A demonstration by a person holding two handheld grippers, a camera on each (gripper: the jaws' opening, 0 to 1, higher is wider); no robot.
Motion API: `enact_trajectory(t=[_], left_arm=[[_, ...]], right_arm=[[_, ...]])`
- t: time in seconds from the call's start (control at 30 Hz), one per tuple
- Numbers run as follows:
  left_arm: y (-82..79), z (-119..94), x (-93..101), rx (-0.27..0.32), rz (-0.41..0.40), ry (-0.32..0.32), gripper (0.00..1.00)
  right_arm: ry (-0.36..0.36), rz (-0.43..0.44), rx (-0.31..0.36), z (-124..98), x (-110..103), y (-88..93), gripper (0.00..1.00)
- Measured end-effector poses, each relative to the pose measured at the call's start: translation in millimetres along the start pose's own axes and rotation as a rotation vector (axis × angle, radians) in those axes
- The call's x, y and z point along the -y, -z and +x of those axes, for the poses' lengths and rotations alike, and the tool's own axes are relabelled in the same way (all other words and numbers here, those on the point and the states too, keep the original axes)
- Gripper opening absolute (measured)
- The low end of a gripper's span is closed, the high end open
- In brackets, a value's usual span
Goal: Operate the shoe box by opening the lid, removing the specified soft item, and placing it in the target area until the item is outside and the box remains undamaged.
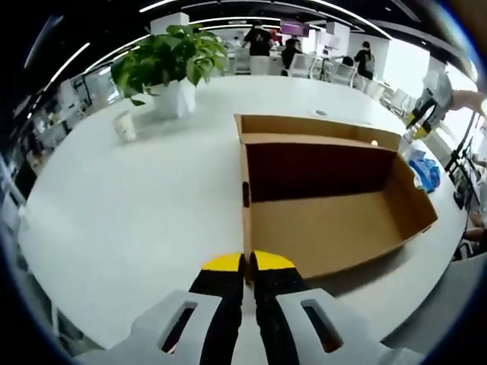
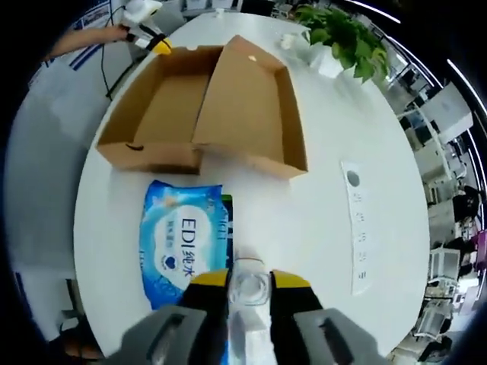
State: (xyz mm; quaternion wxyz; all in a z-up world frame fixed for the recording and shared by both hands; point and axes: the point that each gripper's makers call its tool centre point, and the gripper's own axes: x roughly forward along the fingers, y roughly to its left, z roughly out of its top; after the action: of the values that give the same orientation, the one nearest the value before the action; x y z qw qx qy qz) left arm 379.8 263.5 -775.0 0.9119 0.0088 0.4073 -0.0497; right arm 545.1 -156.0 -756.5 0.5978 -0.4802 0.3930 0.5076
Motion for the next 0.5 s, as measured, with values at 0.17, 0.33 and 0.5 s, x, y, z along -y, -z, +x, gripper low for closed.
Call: enact_trajectory(t=[0.17, 0.33, 0.5], left_arm=[[-0.1, 1.4, -1.4, 0.000, -0.002, 0.003, 0.01], [-0.2, 1.8, -1.8, -0.002, -0.001, 0.006, 0.01], [-0.1, 3.2, -3.4, 0.000, -0.003, 0.008, 0.01]], right_arm=[[-0.007, -0.016, -0.009, 2.4, -1.6, -0.4, 0.16], [-0.012, -0.017, -0.002, 3.9, -0.5, -4.3, 0.16], [-0.048, -0.036, -0.019, 4.8, -0.8, -5.2, 0.16]])
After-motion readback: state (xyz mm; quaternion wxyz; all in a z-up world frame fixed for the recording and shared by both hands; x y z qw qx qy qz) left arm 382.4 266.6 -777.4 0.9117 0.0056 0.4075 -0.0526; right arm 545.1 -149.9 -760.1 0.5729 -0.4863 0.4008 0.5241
